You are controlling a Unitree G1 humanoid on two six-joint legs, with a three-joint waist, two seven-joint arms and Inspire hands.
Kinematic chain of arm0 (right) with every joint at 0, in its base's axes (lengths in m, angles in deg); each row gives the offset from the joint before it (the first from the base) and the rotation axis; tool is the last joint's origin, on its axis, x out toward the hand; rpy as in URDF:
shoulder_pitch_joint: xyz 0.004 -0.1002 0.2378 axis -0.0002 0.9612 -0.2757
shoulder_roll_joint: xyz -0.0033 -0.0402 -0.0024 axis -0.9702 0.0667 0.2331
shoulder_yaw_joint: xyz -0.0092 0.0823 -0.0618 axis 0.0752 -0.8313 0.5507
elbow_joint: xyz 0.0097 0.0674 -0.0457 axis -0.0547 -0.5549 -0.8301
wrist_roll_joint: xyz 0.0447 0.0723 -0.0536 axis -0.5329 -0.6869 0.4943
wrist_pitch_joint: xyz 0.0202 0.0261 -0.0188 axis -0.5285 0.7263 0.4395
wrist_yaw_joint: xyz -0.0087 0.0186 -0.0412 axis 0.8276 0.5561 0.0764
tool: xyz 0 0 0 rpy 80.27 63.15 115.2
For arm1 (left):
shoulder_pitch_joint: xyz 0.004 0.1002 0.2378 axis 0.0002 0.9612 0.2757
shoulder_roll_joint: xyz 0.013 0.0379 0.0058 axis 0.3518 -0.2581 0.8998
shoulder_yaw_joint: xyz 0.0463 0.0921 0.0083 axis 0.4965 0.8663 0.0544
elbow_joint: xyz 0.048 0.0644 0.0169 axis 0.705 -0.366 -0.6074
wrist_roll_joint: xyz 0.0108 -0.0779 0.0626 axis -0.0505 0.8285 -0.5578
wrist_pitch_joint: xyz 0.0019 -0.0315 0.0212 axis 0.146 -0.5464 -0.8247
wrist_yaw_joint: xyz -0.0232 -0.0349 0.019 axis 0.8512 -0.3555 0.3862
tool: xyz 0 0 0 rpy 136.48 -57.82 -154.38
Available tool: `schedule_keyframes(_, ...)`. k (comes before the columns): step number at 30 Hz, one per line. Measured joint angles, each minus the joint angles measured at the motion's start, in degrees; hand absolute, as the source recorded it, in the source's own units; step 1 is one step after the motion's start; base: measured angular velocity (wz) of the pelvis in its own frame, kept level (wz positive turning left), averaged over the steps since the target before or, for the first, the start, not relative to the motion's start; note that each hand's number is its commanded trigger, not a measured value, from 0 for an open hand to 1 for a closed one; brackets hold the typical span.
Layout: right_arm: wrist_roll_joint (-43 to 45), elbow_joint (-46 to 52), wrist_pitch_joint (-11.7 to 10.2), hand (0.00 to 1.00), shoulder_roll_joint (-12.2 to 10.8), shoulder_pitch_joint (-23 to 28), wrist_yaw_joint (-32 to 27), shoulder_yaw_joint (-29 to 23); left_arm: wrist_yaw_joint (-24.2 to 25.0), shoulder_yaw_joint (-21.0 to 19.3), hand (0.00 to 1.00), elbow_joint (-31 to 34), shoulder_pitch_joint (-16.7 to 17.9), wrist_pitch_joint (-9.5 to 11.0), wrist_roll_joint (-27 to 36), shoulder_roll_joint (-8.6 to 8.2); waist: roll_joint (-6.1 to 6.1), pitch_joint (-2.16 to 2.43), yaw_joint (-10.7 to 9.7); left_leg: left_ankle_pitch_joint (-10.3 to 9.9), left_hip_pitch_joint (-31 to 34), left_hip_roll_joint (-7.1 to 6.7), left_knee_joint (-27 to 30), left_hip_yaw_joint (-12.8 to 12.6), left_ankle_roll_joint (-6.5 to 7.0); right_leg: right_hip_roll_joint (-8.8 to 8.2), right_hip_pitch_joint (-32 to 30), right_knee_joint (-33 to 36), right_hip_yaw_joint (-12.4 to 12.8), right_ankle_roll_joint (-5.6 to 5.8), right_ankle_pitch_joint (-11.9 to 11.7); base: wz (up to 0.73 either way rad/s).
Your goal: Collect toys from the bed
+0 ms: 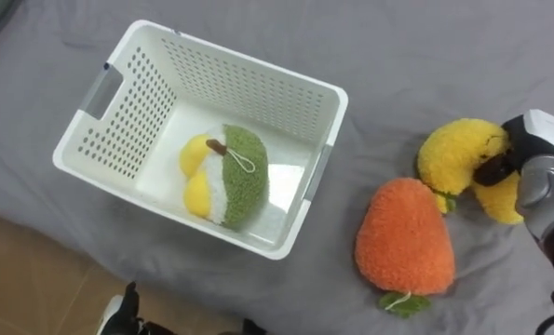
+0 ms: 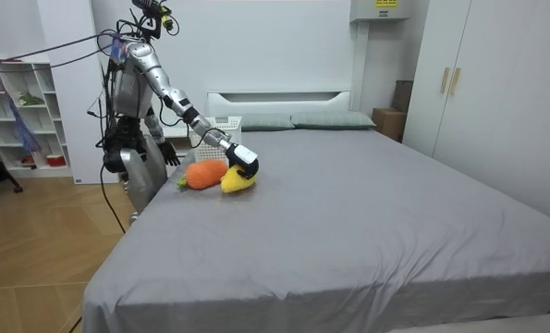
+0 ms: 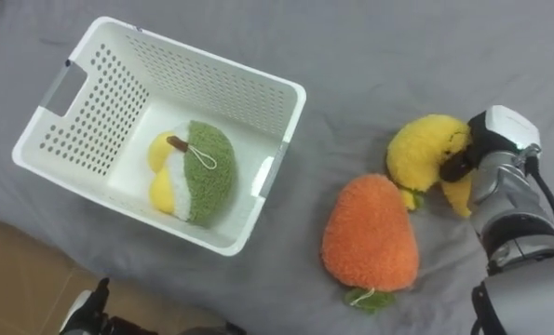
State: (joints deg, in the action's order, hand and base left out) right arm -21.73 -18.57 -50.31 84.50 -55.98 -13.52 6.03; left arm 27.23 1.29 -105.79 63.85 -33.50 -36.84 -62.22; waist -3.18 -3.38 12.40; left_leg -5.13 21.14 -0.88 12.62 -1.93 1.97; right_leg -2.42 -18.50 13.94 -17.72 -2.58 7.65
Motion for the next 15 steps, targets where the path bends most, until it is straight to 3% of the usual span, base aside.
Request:
schedule_keyframes(2, -0.64, 1.98, -0.06, 1.0, -0.02, 0.8, 0.14, -1.93, 0.0, -1.22, 0.0, -0.14, 0.49, -0.03, -0.3, 0.0, -0.22, 0.2, -0.56, 0.0, -1.54, 0.03, -0.07, -0.37, 0.0, 0.0, 1.42, -0.08, 0.26, 0.0, 0.0, -0.07)
schedule_keyframes(4, -1.15, 7.61, -0.1, 1.0, -0.08, 2.94, 0.23, -2.21, -0.08, -1.76, 0.0, -0.06, 1.58, -0.05, -0.31, 0.14, -0.77, 1.06, -1.64, 0.0, -3.95, 0.03, -0.73, -1.09, 0.0, 0.0, 3.35, -0.37, 0.96, 0.0, 0.03, -0.15)
schedule_keyframes(5, -1.14, 8.72, -0.14, 1.0, -0.12, 3.36, 0.32, -2.21, -0.1, -1.82, 0.0, 0.1, 1.7, -0.05, -0.31, 0.14, -0.94, 1.23, -2.07, 0.0, -4.73, 0.02, -0.95, -1.25, 0.0, 0.01, 3.93, -0.39, 1.22, 0.01, 0.05, -0.16)
schedule_keyframes(6, -1.32, 10.63, -0.13, 1.0, -0.26, 4.22, 0.51, -2.25, -0.12, -1.87, 0.0, 0.17, 2.33, -0.04, -0.32, 0.15, -1.21, 1.68, -2.52, 0.0, -6.31, 0.0, -1.4, -1.49, 0.0, 0.06, 5.41, -0.77, 1.45, 0.05, 0.09, -0.15)
schedule_keyframes(7, -2.18, 12.87, -0.09, 1.0, -0.38, 5.77, 0.8, -2.38, -0.13, -2.33, 0.0, 0.14, 3.02, -0.2, -0.34, 0.24, -1.78, 2.6, -3.08, -0.01, -7.65, 0.03, -1.83, -1.92, 0.0, 0.25, 6.77, -1.63, 1.9, 0.04, 0.08, -0.12)
schedule_keyframes(8, -2.43, 15.71, -0.06, 1.0, -0.65, 7.39, 0.85, -2.88, -0.13, -3.79, 0.0, -0.07, 3.76, -0.63, -0.44, 0.24, -2.16, 2.93, -3.46, -0.01, -9.14, 0.04, -2.14, -2.09, 0.0, 0.38, 8.46, -2.37, 1.96, 0.01, 0.04, -0.09)
schedule_keyframes(11, -2.52, 22.28, 0.08, 1.0, -1.56, 11.33, 0.89, -5.36, -0.28, -6.51, 0.0, -0.14, 5.68, -1.25, -1.44, 0.01, -2.35, 3.11, -4.24, -0.05, -12.64, 0.04, -3.32, -2.53, 0.0, 0.48, 11.6, -3.48, 2.11, 0.0, 0.03, -0.06)
schedule_keyframes(15, -3.17, 33.73, 2.28, 1.0, -2.11, 15.86, 1.37, -6.26, -1.05, -7.81, 0.0, 0.45, 7.23, -2.2, -1.51, 0.46, -2.31, 3.33, -4.25, -0.09, -14.86, 0.21, -4.36, -3.15, 0.01, 0.83, 12.67, -3.18, 3.55, -0.03, 0.05, -0.17)
